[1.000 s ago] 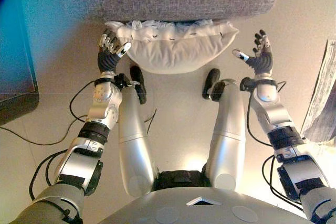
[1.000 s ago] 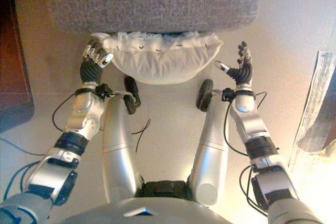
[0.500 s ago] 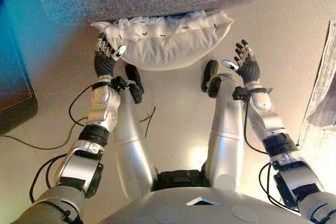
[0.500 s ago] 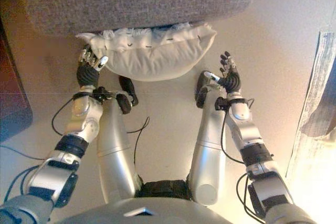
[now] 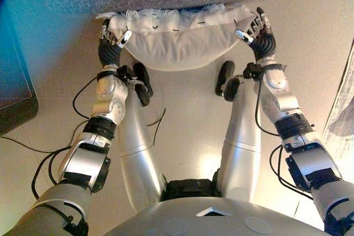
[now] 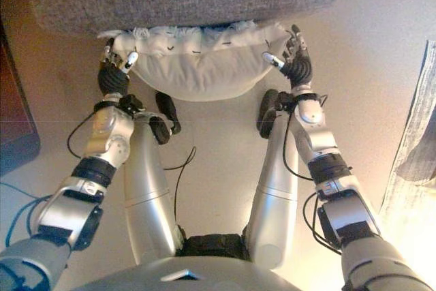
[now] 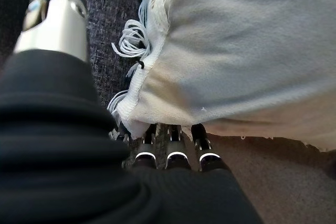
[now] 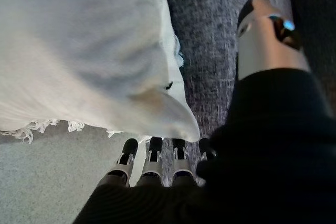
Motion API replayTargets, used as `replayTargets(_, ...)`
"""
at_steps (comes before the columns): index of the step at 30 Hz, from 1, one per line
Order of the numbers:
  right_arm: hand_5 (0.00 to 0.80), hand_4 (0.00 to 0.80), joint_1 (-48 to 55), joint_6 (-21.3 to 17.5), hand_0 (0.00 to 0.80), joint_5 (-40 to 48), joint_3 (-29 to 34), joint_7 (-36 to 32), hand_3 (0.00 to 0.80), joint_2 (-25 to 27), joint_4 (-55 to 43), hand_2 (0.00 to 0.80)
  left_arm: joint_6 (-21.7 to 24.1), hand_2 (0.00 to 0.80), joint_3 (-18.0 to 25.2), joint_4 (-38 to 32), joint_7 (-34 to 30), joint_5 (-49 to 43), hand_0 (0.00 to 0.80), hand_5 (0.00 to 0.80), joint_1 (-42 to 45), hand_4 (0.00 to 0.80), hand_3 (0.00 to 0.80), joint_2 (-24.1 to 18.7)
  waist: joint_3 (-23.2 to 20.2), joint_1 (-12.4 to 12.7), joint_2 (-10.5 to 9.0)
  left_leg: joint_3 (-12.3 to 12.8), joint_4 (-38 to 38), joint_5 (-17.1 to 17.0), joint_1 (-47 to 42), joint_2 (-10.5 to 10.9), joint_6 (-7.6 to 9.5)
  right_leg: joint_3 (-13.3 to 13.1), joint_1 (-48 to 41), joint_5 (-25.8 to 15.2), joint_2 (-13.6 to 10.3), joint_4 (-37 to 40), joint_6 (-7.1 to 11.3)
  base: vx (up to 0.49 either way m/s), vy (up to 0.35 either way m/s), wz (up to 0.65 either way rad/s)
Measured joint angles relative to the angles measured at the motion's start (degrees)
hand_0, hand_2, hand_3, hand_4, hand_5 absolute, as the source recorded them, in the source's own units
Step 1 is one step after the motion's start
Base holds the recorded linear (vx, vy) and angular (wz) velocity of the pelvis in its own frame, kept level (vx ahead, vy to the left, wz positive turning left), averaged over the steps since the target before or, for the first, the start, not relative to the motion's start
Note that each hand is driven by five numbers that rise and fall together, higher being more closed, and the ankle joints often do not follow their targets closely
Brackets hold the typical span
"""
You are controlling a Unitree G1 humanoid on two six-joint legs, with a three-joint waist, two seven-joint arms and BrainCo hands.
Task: Pick up the cushion and take it to the sofa
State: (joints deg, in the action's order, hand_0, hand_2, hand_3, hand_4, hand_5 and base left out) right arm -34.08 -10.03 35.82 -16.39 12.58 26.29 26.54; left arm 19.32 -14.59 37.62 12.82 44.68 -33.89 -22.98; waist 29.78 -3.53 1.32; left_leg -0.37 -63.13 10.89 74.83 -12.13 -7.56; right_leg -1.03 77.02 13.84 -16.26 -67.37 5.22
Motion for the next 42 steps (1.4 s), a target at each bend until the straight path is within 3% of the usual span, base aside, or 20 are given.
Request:
replayTargets(14,0.000,0.000,-4.79,0.37,0.000,2.07,0.05,1.47,0.000,0.02,1.78,0.000,-1.21,0.000,0.02,0.57,-0.82,1.28,0.000,0.000,-2.51,0.000,0.000,-0.11,0.19,0.18,0.36,0.09,-0.44,0.14,1.80,0.10,0.21,-0.32,1.87,-0.02,-0.05,-0.38,0.05,0.000,0.000,0.00)
replayTargets(26,0.000,0.000,-5.26,3.06,0.000,2.12,-0.27,-4.67,0.000,1.64,2.32,0.000,-3.92,0.000,-0.04,1.19,-1.82,2.29,0.000,0.000,-4.54,0.000,0.000,-0.26,0.24,1.29,0.45,0.03,-0.76,0.12,2.88,0.28,0.33,-0.30,2.70,-0.13,-0.33,-0.56,-0.11,0.003,-0.008,0.00)
replayTargets(27,0.078,0.078,-5.38,3.09,0.078,2.15,-0.33,-4.85,0.078,1.63,2.56,0.078,-4.08,0.000,-0.10,1.68,-1.82,2.31,0.000,0.000,-4.92,0.000,0.000,-0.36,0.24,1.27,0.45,0.02,-0.84,0.12,2.91,0.29,0.34,-0.30,2.70,-0.13,-0.35,-0.62,-0.11,0.000,0.000,0.00)
replayTargets(28,0.251,0.251,-5.57,3.15,0.251,2.15,-0.44,-5.27,0.251,1.63,2.85,0.251,-4.42,0.000,-0.15,1.92,-1.82,2.31,0.000,0.000,-5.20,0.000,0.000,-0.56,0.24,1.22,0.45,-0.02,-0.92,0.13,2.95,0.29,0.35,-0.30,2.70,-0.12,-0.35,-0.69,-0.10,0.000,0.000,0.00)
replayTargets(29,0.543,0.543,-5.80,3.28,0.543,2.15,-0.47,-5.65,0.543,1.65,3.21,0.543,-4.67,0.000,-0.16,2.00,-1.83,2.32,0.000,0.000,-5.39,0.000,0.000,-0.65,0.24,1.20,0.45,-0.05,-1.00,0.13,2.96,0.29,0.36,-0.30,2.70,-0.12,-0.37,-0.75,-0.10,0.000,0.000,0.00)
replayTargets(30,0.744,0.744,-6.13,3.62,0.744,2.14,-0.58,-5.85,0.744,1.70,3.59,0.744,-4.98,0.000,-0.16,2.02,-1.83,2.32,0.000,0.000,-5.60,0.000,0.000,-0.71,0.24,1.20,0.45,-0.09,-1.07,0.13,3.01,0.26,0.36,-0.30,2.72,-0.08,-0.38,-0.81,-0.04,0.000,0.000,0.00)
replayTargets(31,0.800,0.800,-6.41,3.89,0.800,2.13,-0.61,-5.87,0.800,1.70,3.99,0.800,-5.12,0.242,-0.20,2.04,-1.83,2.30,0.242,0.242,-5.78,0.242,0.242,-0.71,0.24,1.22,0.45,-0.11,-1.10,0.12,3.07,0.28,0.37,-0.31,2.74,-0.02,-0.39,-0.82,0.07,0.000,0.000,0.00)
replayTargets(32,0.800,0.800,-6.59,4.19,0.800,2.12,-0.65,-5.89,0.800,1.75,4.35,0.800,-5.24,0.609,-0.22,2.06,-1.83,2.31,0.609,0.609,-5.93,0.609,0.609,-0.71,0.24,1.21,0.45,-0.14,-1.14,0.12,3.15,0.28,0.38,-0.31,2.79,-0.02,-0.40,-0.83,0.08,0.000,0.000,0.00)
replayTargets(33,0.800,0.800,-6.90,4.35,0.800,2.13,-1.15,-5.98,0.800,1.95,5.09,0.800,-5.52,0.800,-0.22,2.22,-1.83,2.31,0.800,0.800,-6.19,0.800,0.800,-0.77,0.24,1.18,0.44,-0.18,-1.24,0.12,3.33,0.23,0.41,-0.30,2.90,-0.01,-0.49,-0.88,0.09,0.000,0.000,0.00)
replayTargets(42,0.800,0.800,-7.15,6.91,0.800,2.14,-2.60,-6.70,0.800,3.09,6.39,0.800,-6.68,0.800,-1.41,4.10,-1.82,2.28,0.800,0.800,-8.31,0.800,0.800,-1.32,0.38,1.05,0.21,-0.57,-3.03,0.75,4.88,0.48,1.13,-0.18,3.35,-0.11,-0.98,-1.46,0.32,0.002,-0.003,0.01)
